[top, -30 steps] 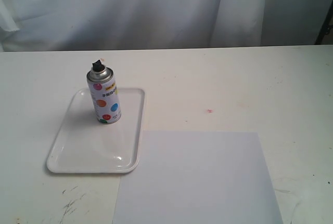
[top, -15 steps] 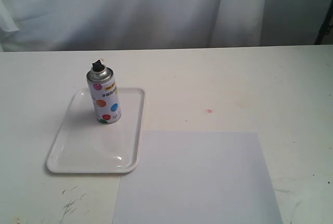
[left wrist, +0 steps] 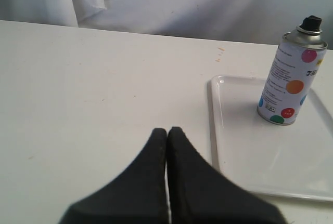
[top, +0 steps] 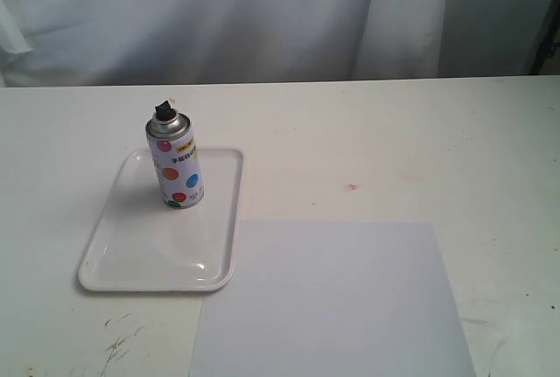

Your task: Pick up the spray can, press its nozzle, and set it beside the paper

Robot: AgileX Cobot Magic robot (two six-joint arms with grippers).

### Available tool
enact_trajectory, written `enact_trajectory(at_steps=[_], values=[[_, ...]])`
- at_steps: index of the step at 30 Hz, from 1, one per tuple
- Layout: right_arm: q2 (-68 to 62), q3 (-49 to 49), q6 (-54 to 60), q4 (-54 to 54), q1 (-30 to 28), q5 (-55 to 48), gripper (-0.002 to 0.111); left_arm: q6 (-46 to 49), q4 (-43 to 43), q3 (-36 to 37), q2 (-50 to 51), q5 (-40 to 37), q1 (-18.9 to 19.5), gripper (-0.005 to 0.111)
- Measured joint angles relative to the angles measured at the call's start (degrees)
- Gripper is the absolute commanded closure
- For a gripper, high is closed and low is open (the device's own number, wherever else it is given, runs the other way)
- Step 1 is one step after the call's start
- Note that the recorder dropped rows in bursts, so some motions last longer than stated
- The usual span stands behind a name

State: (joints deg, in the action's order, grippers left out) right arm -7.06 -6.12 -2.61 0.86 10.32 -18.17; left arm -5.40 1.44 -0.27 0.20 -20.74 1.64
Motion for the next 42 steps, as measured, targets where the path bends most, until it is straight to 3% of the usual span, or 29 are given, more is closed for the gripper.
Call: enact_trajectory(at_steps=[7,18,27,42], values=[[5.97,5.79,-1.67,0.68,0.0,0.85,0.108,0.0,-0.09,0.0,0.0,-0.1,0.0,0.107],[6.68,5.92,-1.67,0.81,0.0,-0.83,0.108,0.09,-0.21,0.0,0.0,-0.1,0.0,0.107],[6.68,5.92,-1.97,0.81,-5.25,-1.77,0.108,0.09,-0.21,0.0,0.0,-0.1,0.0,0.107],[6.68,5.92,-2.11,-0.16,-4.06,-2.35,0.108,0.09,-0.21,0.0,0.0,-0.1,0.0,0.107]])
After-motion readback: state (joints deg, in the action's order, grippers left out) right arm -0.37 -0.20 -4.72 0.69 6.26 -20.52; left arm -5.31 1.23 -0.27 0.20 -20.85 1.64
